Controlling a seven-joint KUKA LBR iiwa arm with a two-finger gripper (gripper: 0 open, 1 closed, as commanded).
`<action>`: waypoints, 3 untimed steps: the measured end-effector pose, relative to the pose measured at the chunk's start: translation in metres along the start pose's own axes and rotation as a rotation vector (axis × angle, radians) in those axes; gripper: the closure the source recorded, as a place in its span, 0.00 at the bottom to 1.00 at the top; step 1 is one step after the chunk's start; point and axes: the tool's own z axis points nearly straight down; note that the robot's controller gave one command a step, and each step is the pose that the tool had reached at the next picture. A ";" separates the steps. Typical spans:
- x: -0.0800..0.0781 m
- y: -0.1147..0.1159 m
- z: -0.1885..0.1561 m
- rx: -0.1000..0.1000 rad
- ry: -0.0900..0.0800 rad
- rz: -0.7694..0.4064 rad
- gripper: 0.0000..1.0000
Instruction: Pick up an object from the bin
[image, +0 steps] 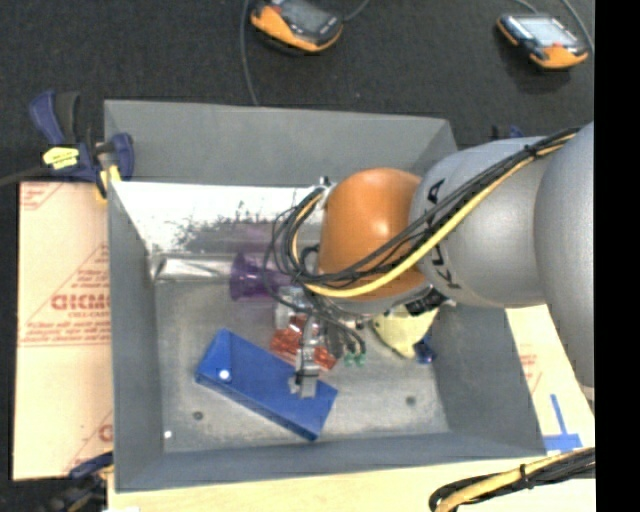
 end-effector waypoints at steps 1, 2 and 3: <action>-0.002 0.000 -0.003 -0.001 -0.007 0.002 0.00; -0.022 -0.028 0.046 0.000 -0.014 -0.065 0.00; -0.032 -0.070 0.044 -0.005 -0.020 0.177 1.00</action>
Offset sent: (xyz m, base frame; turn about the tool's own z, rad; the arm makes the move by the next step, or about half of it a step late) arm 0.0301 -0.0445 -0.0815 -0.1009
